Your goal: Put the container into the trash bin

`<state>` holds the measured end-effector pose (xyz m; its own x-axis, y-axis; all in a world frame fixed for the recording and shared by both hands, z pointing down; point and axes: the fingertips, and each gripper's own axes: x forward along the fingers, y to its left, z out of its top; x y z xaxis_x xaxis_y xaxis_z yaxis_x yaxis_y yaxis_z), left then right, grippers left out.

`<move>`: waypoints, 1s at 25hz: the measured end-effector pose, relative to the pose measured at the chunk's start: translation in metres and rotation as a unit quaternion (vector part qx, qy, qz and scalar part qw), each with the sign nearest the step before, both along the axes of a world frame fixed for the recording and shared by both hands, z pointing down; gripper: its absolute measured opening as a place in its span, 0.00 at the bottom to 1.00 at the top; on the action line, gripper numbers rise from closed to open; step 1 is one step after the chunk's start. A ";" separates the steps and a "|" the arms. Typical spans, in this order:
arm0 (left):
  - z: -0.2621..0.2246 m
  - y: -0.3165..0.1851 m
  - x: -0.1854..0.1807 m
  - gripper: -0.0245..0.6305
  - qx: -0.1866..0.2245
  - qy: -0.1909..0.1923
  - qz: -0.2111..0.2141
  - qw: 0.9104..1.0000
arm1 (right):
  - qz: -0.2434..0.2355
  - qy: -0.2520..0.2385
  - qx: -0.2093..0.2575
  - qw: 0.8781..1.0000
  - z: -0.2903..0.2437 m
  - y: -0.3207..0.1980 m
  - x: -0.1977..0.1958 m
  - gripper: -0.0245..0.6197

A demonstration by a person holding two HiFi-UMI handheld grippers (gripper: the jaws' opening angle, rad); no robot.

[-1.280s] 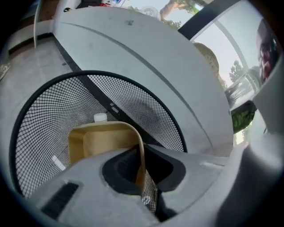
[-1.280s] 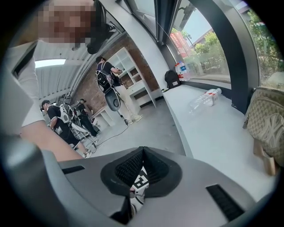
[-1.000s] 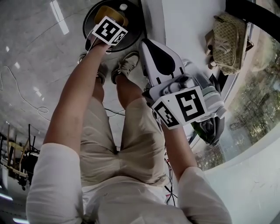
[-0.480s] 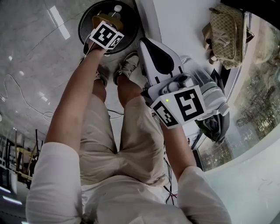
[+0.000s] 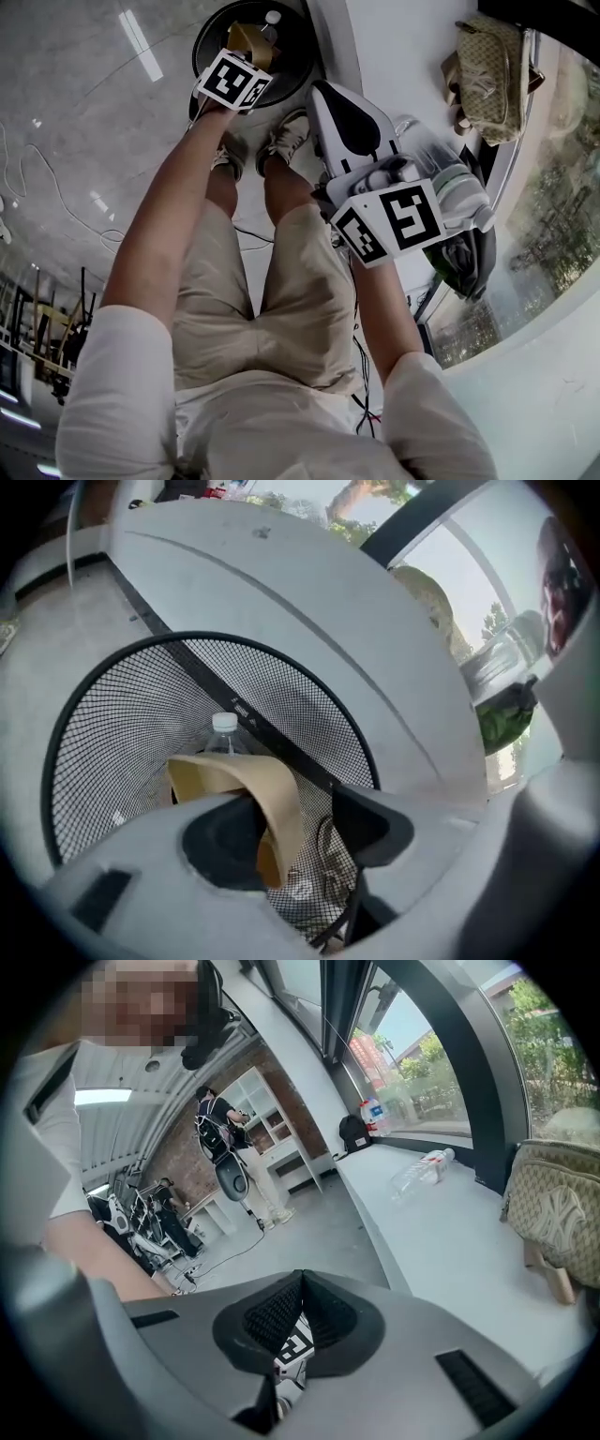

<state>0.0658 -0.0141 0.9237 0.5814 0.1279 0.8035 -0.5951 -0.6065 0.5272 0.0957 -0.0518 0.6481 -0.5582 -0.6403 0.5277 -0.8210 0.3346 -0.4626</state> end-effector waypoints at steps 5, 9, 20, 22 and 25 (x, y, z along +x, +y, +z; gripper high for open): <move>-0.017 0.005 -0.003 0.39 0.001 0.009 -0.010 1.000 | -0.013 0.000 0.001 1.000 -0.013 0.003 -0.015 0.04; -0.013 0.008 -0.009 0.43 -0.017 -0.010 -0.013 1.000 | -0.023 0.005 0.003 1.000 -0.018 0.006 -0.020 0.04; -0.003 -0.002 -0.022 0.54 -0.006 -0.080 0.002 0.997 | -0.017 0.011 -0.003 1.000 -0.012 0.024 -0.019 0.04; -0.009 -0.001 -0.022 0.54 0.002 -0.080 0.002 0.997 | -0.015 0.010 -0.003 1.000 -0.016 0.025 -0.018 0.04; -0.028 -0.004 -0.025 0.53 0.022 -0.069 -0.012 0.997 | -0.011 0.009 -0.001 1.000 -0.029 0.023 -0.016 0.04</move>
